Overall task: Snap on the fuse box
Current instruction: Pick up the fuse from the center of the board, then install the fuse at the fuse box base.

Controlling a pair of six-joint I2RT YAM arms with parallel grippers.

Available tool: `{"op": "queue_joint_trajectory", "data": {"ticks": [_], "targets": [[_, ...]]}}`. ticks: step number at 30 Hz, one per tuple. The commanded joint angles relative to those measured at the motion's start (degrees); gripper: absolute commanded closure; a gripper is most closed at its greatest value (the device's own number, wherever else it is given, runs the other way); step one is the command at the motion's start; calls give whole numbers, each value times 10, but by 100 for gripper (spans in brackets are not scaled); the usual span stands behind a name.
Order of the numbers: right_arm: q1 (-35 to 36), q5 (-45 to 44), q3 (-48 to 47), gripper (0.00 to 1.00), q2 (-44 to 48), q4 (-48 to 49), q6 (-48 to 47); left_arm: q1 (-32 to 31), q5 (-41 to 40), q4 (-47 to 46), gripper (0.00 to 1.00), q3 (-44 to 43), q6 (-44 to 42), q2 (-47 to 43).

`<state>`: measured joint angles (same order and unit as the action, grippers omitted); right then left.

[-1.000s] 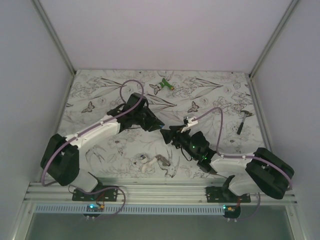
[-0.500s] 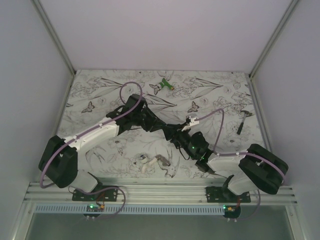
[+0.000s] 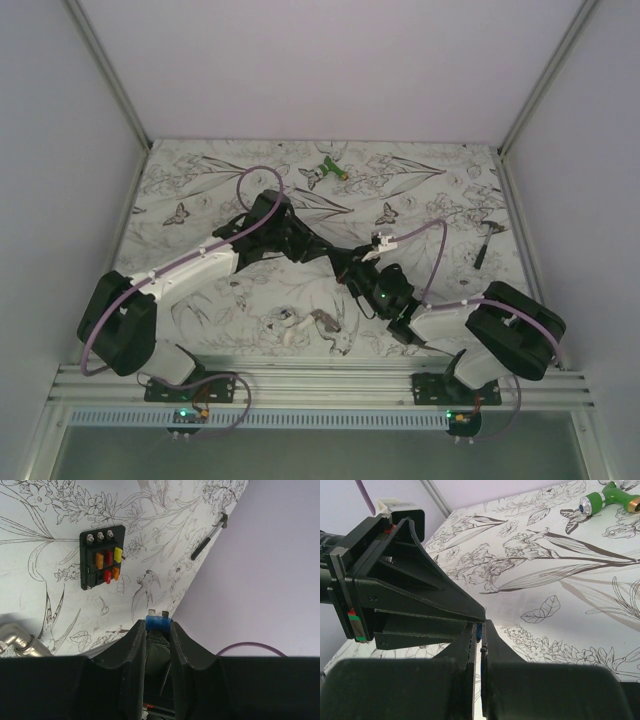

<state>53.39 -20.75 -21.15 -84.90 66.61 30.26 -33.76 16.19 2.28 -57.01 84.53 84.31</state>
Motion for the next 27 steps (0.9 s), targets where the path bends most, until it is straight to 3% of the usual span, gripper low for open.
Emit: {"op": "queue_joint_trajectory", "data": {"ticks": [1,5,10,14,19,27], "targets": [[1,-36,-26,100,-9,-2,-15,-20,60,-16,89,10,23,-20],[1,-22,-35,100,-2,-26,-26,-18,55,-18,85,15,22,-22],[0,17,-48,100,19,-101,-39,-9,55,-17,58,19,10,-21],[-10,48,-50,100,57,-196,-39,5,54,-17,44,29,-5,-28],[-42,98,-92,100,117,-407,-54,29,55,-14,26,48,-35,-40],[-130,201,-197,100,170,-738,-92,73,34,37,14,77,-157,-64]]}}
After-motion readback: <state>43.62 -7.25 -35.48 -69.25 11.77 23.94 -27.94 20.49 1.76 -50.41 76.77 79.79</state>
